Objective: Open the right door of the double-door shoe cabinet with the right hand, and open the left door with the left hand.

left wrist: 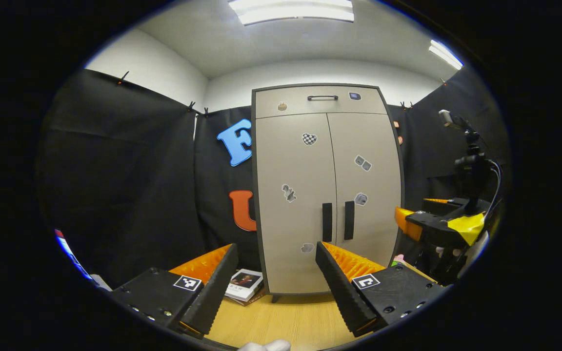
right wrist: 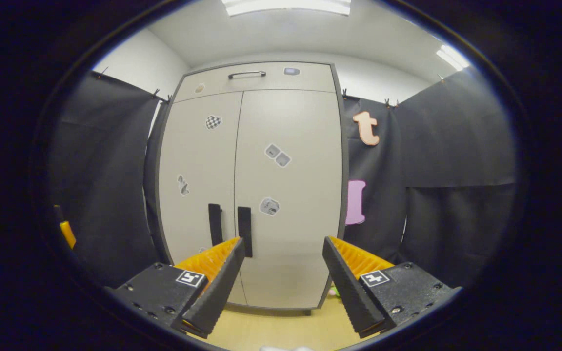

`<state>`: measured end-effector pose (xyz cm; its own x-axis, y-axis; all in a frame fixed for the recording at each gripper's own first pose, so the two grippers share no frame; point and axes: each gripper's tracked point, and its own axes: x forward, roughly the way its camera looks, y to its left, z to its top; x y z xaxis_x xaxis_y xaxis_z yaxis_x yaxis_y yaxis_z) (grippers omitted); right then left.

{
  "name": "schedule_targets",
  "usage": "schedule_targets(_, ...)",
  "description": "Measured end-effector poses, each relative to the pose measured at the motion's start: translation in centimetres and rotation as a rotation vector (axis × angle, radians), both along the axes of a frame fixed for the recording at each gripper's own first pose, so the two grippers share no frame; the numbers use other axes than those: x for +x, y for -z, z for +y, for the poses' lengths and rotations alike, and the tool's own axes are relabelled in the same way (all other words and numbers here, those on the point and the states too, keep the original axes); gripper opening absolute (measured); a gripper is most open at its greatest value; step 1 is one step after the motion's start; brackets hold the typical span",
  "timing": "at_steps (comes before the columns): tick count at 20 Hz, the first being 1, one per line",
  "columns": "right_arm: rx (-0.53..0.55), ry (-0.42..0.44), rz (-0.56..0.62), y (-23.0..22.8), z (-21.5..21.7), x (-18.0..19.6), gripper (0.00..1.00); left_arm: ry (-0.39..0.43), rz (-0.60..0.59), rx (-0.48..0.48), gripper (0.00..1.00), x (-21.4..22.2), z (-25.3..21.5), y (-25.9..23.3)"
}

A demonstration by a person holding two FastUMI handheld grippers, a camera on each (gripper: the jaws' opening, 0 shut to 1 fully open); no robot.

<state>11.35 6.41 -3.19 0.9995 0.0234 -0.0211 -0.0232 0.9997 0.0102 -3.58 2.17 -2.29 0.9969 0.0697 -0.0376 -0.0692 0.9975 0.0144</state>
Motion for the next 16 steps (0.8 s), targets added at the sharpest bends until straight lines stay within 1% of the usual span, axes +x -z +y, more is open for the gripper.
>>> schedule_targets(4, 0.002, -0.020, 0.022, 1.0, 2.4, 3.9, 1.00, -0.039, 0.009, -0.002, 0.96, -0.7, 1.2, 0.3)
schedule_targets(8, 0.026, -0.030, 0.054, 2.7, 4.6, 7.8, 1.00, -0.076, 0.025, 0.020, 0.96, -1.4, 2.3, 0.7)
schedule_targets(10, 0.021, -0.029, 0.069, 3.5, 5.4, 9.8, 1.00, -0.095, 0.031, 0.024, 0.96, -1.6, 2.8, 0.9)
schedule_targets(13, 0.018, -0.022, 0.096, 4.5, 6.3, 12.9, 0.96, -0.117, 0.045, 0.026, 0.96, -1.6, 3.3, 1.4)
schedule_targets(16, 0.010, -0.019, 0.115, 5.2, 7.1, 15.7, 0.84, -0.137, 0.053, 0.029, 0.96, -1.6, 3.8, 1.6)
